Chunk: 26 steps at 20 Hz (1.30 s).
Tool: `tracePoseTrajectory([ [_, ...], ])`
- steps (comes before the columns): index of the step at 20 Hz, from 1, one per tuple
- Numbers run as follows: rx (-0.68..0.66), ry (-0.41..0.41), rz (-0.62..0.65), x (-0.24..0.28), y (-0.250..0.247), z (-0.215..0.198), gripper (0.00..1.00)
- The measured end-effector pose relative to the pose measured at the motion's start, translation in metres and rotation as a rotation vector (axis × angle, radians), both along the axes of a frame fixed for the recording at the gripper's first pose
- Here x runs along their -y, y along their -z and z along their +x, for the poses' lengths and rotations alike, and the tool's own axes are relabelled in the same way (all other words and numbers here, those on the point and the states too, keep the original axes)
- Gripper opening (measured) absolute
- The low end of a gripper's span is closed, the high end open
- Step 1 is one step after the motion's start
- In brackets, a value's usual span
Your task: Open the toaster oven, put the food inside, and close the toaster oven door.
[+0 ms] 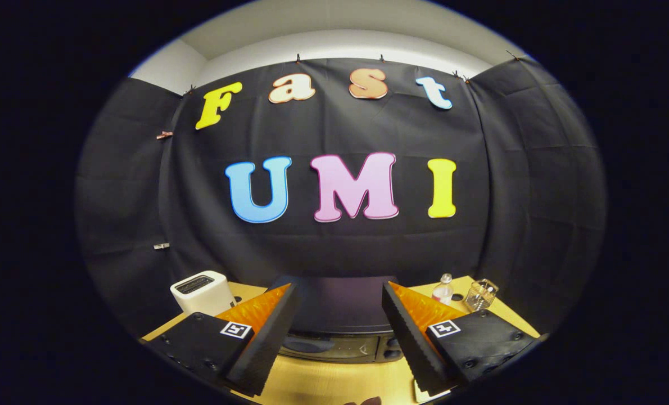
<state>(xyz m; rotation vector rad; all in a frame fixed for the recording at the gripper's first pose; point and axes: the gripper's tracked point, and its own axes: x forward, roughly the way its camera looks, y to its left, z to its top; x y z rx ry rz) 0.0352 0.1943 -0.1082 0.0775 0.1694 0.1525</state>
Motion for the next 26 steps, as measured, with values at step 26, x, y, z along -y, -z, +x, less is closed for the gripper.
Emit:
tracePoseTrajectory([
  [26, -0.323, 0.092, -0.104, -0.049, 0.159, 0.027, 0.98],
])
